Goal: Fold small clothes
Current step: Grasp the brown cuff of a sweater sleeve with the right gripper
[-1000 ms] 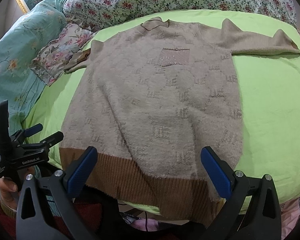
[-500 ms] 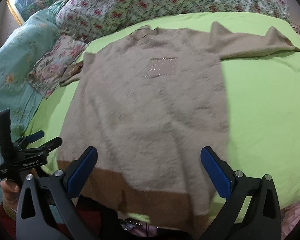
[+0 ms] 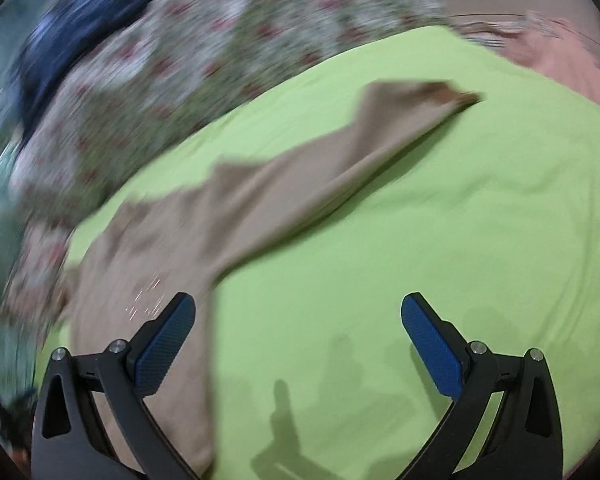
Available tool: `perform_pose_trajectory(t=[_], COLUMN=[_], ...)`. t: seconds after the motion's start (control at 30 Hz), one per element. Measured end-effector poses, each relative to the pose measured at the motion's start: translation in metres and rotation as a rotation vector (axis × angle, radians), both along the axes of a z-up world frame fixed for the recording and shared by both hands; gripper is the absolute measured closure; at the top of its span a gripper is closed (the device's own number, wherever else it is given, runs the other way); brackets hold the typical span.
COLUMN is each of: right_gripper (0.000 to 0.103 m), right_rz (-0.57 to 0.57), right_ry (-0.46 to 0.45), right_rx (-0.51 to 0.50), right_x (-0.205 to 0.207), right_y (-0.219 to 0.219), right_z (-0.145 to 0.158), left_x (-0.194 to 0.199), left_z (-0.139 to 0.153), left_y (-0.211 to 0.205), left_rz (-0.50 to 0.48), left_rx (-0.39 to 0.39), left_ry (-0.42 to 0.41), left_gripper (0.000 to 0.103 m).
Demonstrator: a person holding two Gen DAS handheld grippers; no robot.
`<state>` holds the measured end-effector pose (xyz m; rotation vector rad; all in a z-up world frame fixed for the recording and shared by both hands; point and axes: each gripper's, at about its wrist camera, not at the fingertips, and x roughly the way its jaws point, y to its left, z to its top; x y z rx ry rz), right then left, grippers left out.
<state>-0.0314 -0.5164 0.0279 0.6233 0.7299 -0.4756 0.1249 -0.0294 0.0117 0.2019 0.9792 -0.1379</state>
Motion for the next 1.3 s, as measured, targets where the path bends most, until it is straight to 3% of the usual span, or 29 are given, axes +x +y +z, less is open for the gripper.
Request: perform_pose_trajectory(t=[0.23, 0.4, 0.47, 0.5, 0.53, 0.57, 0.7, 0.87, 1.07, 1.3], right_gripper=[0.03, 0.05, 0.067, 0.088, 0.096, 0.096, 0.096, 0.096, 0.096, 0.096], right_rz=[-0.197, -0.251, -0.261, -0.267, -0.264, -0.248, -0.125, 0.078, 0.354, 0.631], right_ry=[0.014, 0.032, 0.015, 0.023, 0.029, 0.021, -0.034, -0.107, -0.148, -0.131], right_rx=[0.05, 0.065, 0.08, 0.073, 0.063, 0.044, -0.052, -0.037, 0.094, 0.195], right_x=[0.036, 0.062, 0.069, 0.072, 0.075, 0.077, 0.09, 0.115, 0.185, 0.272], right_y=[-0.122, -0.171, -0.184, -0.186, -0.186, -0.181, -0.128, -0.036, 0.094, 0.236], right_z=[-0.021, -0.045, -0.052, -0.053, -0.052, -0.047, -0.011, 0.018, 0.018, -0.008], left_x=[0.019, 0.035, 0.039, 0.041, 0.042, 0.042, 0.042, 0.034, 0.027, 0.028], left_z=[-0.014, -0.025, -0.026, -0.027, -0.027, -0.027, -0.031, -0.035, -0.028, -0.025], left_y=[-0.018, -0.028, -0.031, -0.032, -0.033, -0.033, -0.029, -0.02, -0.001, 0.025], left_rz=[-0.001, 0.0, -0.004, -0.008, -0.011, -0.013, -0.011, -0.002, 0.024, 0.067], left_rx=[0.039, 0.036, 0.022, 0.021, 0.014, 0.016, -0.014, -0.066, -0.115, -0.186], left_ry=[0.033, 0.075, 0.079, 0.078, 0.074, 0.074, 0.079, 0.091, 0.072, 0.068], left_gripper=[0.001, 0.001, 0.001, 0.001, 0.001, 0.001, 0.001, 0.001, 0.001, 0.001])
